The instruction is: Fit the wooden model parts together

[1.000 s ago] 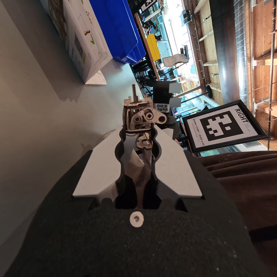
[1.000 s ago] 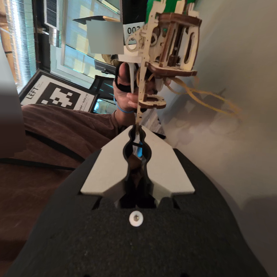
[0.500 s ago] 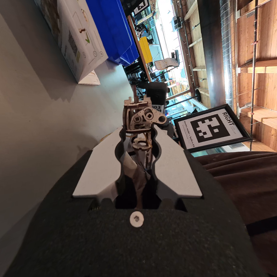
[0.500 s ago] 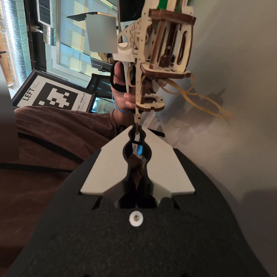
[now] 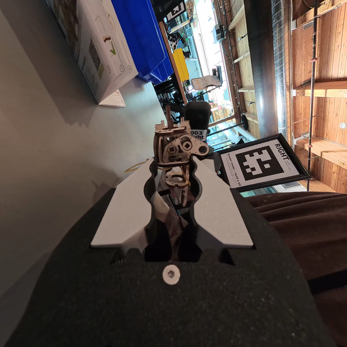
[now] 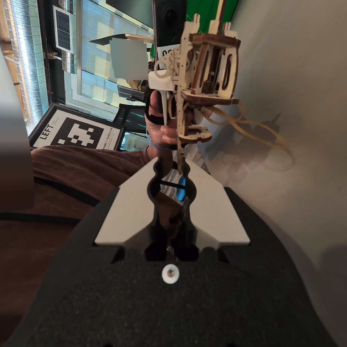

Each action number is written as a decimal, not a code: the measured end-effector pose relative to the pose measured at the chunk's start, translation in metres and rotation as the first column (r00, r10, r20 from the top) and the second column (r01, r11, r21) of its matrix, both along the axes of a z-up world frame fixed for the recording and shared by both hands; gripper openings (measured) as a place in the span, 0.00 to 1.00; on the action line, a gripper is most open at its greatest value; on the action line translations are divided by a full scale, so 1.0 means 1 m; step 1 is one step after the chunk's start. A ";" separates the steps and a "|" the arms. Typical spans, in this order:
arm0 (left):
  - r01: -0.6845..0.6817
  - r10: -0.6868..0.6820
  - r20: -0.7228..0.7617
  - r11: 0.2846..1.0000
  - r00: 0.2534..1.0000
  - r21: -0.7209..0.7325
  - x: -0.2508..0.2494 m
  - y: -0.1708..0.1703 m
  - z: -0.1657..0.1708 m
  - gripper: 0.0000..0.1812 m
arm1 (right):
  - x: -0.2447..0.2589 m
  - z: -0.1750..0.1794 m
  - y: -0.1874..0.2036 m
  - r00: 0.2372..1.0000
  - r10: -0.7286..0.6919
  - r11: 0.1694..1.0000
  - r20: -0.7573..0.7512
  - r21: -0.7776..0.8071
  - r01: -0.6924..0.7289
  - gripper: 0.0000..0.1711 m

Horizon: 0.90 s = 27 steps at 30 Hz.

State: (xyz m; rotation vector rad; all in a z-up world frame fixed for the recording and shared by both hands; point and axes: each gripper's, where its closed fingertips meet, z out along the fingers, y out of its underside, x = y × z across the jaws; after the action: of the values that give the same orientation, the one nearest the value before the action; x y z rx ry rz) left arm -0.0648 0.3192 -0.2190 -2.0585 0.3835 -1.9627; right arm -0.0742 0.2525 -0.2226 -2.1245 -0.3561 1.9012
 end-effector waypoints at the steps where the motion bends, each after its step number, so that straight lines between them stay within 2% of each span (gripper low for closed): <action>1: 0.001 -0.001 0.002 1.000 1.000 -0.001 0.000 0.000 0.000 0.17 | 0.000 0.000 0.000 1.000 -0.003 1.000 0.003 0.002 0.003 0.14; 8: 0.006 -0.006 0.001 1.000 1.000 0.005 0.001 -0.002 0.001 0.17 | 0.022 -0.007 0.015 0.996 -0.089 0.996 -0.003 -0.022 0.089 0.26; 10: 0.011 -0.011 -0.002 1.000 1.000 0.006 0.002 -0.003 -0.001 0.17 | 0.021 -0.010 0.018 0.994 -0.104 0.994 0.017 -0.022 0.104 0.25; 13: 0.011 -0.010 -0.025 1.000 1.000 0.025 0.005 -0.003 -0.004 0.17 | 0.016 -0.011 0.023 0.992 -0.128 0.991 0.010 -0.042 0.129 0.13; 14: 0.010 -0.009 -0.031 0.999 0.999 0.031 0.005 -0.002 -0.005 0.17 | 0.016 -0.012 0.025 0.990 -0.138 0.989 0.007 -0.050 0.138 0.12; 20: 0.007 -0.006 -0.028 1.000 1.000 0.023 0.004 -0.001 -0.005 0.17 | 0.022 -0.010 0.028 0.987 -0.160 0.987 0.025 -0.003 0.160 0.23; 25: 0.022 -0.022 -0.017 0.999 1.000 0.023 0.006 -0.005 -0.003 0.17 | 0.043 0.003 0.058 0.965 -0.253 0.953 0.062 0.191 0.237 0.42; 27: 0.028 -0.027 -0.020 0.999 0.999 0.035 0.007 -0.006 -0.001 0.17 | 0.041 0.016 0.068 0.968 -0.247 0.944 0.045 0.236 0.230 0.46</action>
State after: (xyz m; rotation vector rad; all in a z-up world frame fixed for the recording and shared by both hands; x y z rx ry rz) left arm -0.0581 0.3128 -0.2203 -2.0630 0.4490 -1.9386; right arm -0.0332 0.3204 -0.2066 -1.9882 -0.3011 1.5691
